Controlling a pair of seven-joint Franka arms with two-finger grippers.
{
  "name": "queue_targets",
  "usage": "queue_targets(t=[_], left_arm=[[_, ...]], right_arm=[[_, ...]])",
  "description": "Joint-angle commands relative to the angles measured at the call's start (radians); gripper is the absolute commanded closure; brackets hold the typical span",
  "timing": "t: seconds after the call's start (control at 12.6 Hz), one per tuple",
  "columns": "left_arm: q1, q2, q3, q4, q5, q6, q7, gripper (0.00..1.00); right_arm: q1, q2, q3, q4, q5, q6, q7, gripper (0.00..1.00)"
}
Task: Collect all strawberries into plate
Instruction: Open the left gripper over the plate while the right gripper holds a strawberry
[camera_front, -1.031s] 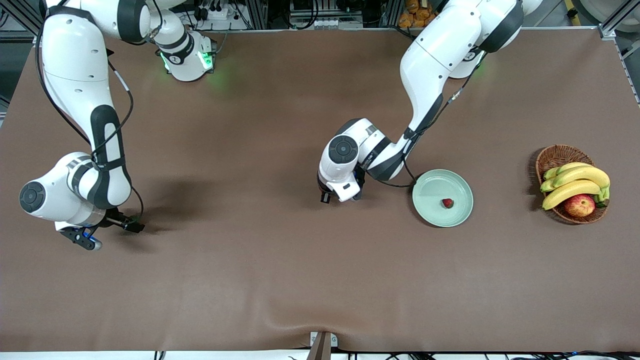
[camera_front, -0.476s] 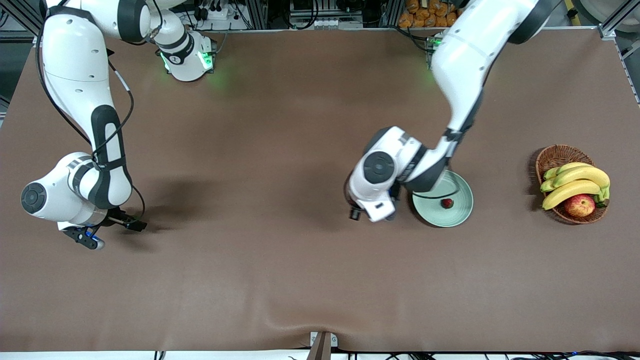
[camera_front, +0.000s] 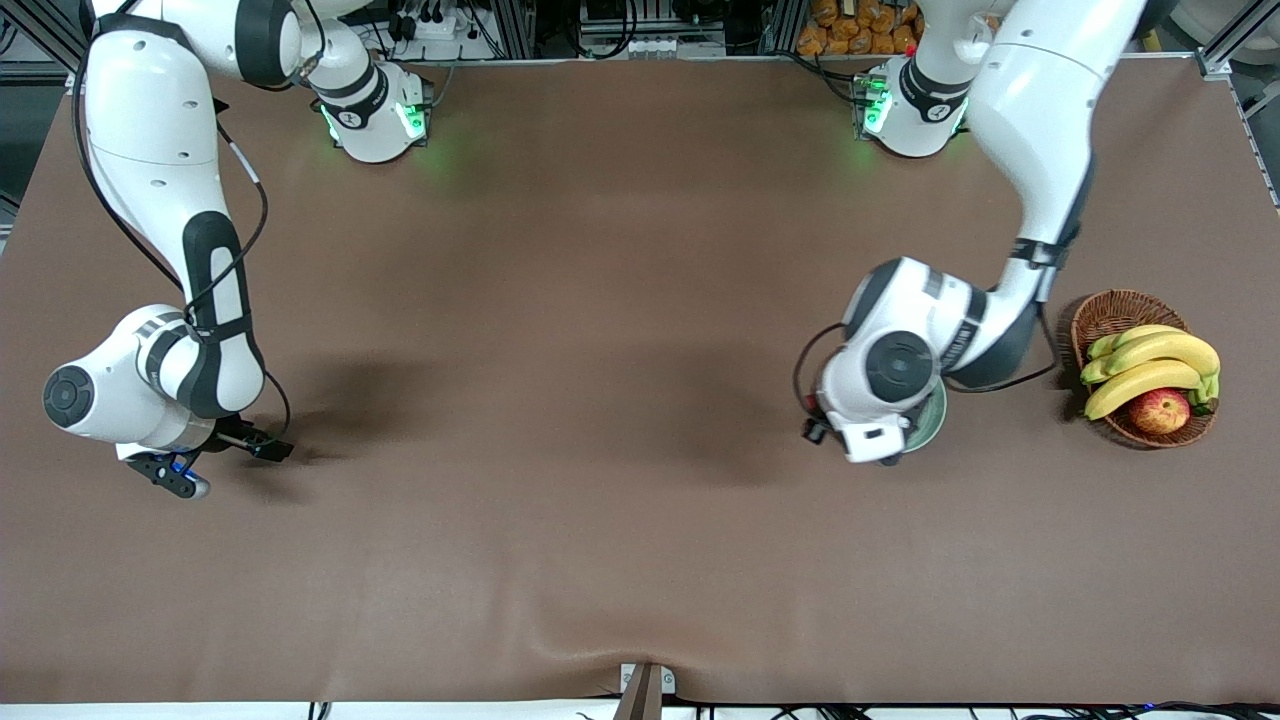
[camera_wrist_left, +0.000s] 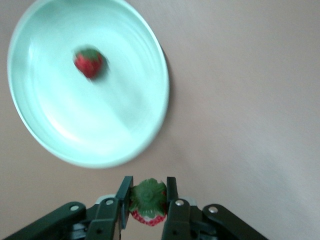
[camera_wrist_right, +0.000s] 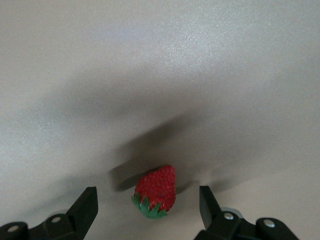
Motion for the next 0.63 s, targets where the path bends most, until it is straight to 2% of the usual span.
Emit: queue_targets(t=[0.0,0.08,0.16,0.24,0.55], left_arm=[[0.092,-0.052,-0.009,-0.065,-0.005,0.004,0.162,1.00],[0.107,-0.052,-0.008,-0.080,-0.005,0.004,0.204,1.00],[0.133,-0.052,-0.008,-0.090,-0.001,0.004,0.248,1.00],[0.162,-0.052,-0.009,-0.097,0.001,0.005,0.291,1.00],[0.238,-0.046,-0.009,-0.182,0.001,0.089,0.449,1.00]], right_arm=[[-0.014,-0.002,0.009,0.000,0.015,-0.002,-0.012,0.36],[-0.014,0.000,0.009,0.000,0.015,-0.002,-0.012,0.49],[-0.014,-0.002,0.009,0.000,0.015,-0.002,-0.012,0.68],[-0.014,-0.002,0.009,0.000,0.015,-0.002,-0.012,1.00],[0.003,-0.007,0.009,0.001,0.015,-0.011,-0.010,1.00]])
